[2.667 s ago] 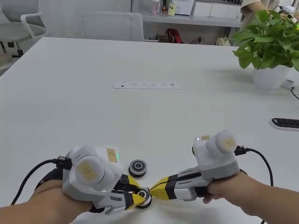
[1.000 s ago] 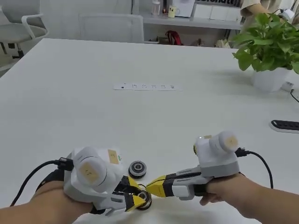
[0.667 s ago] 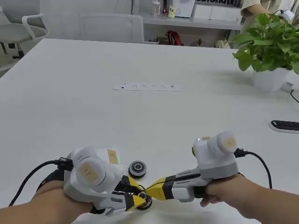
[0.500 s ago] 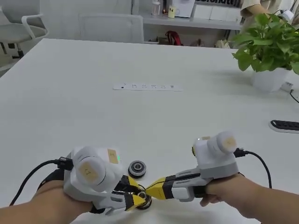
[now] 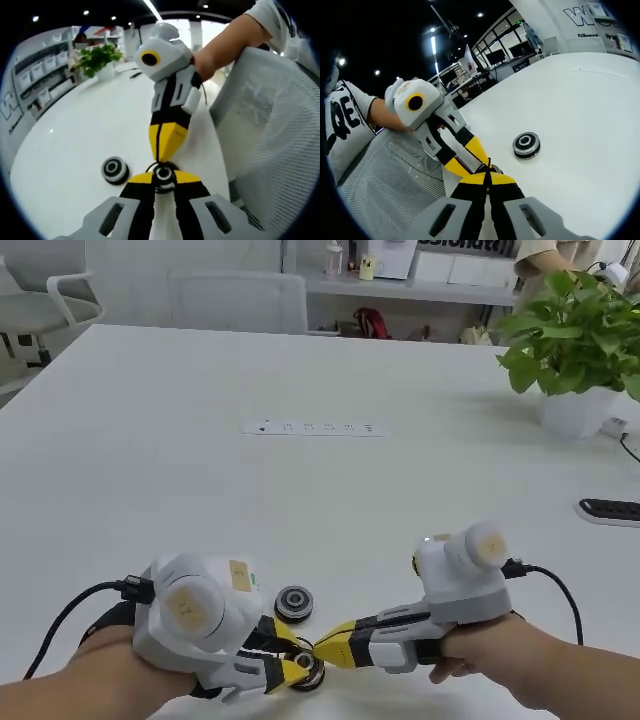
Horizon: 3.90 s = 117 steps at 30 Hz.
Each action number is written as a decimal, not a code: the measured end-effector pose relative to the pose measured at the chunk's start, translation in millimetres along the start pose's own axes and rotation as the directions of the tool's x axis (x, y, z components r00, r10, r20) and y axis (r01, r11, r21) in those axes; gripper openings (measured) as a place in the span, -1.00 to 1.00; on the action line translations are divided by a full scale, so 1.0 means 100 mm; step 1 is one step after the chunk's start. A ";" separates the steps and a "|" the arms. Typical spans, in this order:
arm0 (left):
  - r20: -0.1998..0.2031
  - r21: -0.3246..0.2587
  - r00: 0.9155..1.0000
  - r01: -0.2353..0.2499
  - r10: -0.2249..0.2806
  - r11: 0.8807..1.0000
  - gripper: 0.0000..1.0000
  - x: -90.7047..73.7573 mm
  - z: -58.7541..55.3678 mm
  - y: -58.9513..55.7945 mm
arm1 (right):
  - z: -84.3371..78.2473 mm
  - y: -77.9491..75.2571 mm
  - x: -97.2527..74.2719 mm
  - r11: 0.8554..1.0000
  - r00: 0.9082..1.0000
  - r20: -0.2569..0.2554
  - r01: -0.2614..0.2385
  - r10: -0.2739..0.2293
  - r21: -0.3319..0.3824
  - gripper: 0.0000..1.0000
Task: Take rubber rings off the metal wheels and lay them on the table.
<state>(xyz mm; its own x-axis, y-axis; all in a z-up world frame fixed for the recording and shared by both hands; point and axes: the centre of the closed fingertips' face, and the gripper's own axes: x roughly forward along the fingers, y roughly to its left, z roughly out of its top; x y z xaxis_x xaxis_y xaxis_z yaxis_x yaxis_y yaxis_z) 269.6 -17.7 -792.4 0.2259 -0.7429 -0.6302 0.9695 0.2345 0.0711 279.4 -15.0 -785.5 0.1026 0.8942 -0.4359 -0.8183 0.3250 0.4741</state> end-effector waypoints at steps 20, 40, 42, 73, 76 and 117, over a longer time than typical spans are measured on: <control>0.029 -0.012 1.000 0.004 -0.003 1.000 -0.54 -0.11 0.10 -0.02 | 0.03 -0.03 -0.03 1.000 1.000 0.027 0.003 -0.004 0.016 -1.00; 0.098 -0.051 0.995 -0.006 0.011 0.999 -0.32 -0.26 0.26 -0.01 | 0.10 -0.02 -0.06 1.000 0.999 0.054 -0.001 0.001 0.015 -1.00; 0.102 -0.059 0.995 -0.003 0.009 0.998 -0.29 -0.28 0.26 -0.03 | 0.11 -0.01 -0.06 1.000 0.998 0.055 -0.003 0.002 0.015 -1.00; 0.149 -0.122 0.988 -0.024 0.042 0.992 0.15 -0.62 0.12 0.14 | 0.27 0.11 -0.06 0.999 0.996 0.080 -0.041 0.041 -0.005 -1.00; 0.149 -0.124 0.988 -0.031 0.050 0.992 0.22 -0.65 0.09 0.16 | 0.27 0.13 -0.05 0.999 0.996 0.075 -0.047 0.047 -0.009 -1.00; 0.128 -0.182 0.983 -0.111 0.136 0.977 0.45 -0.99 -0.24 0.22 | 0.47 0.31 0.19 0.993 0.994 0.045 -0.092 0.096 -0.074 -1.00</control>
<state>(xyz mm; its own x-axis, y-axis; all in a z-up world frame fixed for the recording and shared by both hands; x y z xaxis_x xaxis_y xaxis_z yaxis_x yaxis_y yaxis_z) 266.3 76.0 -747.7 0.3655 -0.7781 -0.5108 0.9048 0.4258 -0.0011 282.2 26.3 -743.3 0.0492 0.9343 -0.3531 -0.8641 0.2171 0.4541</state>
